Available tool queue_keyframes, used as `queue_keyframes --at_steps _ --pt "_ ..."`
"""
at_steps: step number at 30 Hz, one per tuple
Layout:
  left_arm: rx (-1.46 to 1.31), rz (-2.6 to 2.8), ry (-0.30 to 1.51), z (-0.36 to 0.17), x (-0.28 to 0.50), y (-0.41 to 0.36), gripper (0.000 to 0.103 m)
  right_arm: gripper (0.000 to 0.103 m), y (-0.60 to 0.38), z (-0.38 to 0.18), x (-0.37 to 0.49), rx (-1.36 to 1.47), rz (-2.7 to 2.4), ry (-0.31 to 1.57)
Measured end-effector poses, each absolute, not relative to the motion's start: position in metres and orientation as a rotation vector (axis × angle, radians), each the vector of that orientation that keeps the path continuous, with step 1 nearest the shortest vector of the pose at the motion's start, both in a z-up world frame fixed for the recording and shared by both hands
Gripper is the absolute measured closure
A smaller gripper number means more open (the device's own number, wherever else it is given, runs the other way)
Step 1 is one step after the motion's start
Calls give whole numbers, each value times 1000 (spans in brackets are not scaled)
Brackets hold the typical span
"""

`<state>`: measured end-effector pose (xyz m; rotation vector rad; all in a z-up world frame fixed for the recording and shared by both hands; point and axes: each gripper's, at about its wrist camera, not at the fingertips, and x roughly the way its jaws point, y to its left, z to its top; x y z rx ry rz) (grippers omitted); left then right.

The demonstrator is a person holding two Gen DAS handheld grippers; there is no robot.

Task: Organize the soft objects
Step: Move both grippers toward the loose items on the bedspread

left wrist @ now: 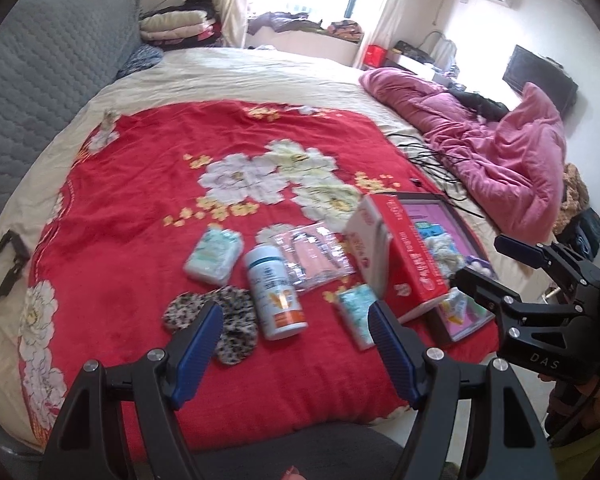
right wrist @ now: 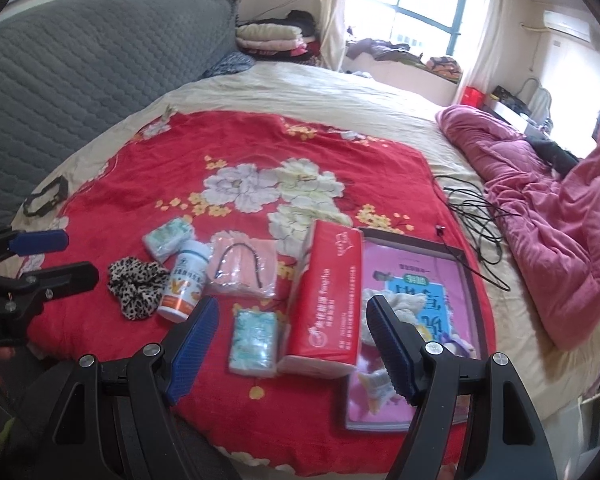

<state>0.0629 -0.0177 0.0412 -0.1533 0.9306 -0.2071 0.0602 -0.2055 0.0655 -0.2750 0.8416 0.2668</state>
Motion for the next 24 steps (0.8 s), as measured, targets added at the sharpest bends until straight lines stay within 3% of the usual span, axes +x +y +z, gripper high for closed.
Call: queue_keyframes --at_steps 24 --pt "-255 -110 1058 -33 130 43 29 26 -125 -31 152 -330 360 1047"
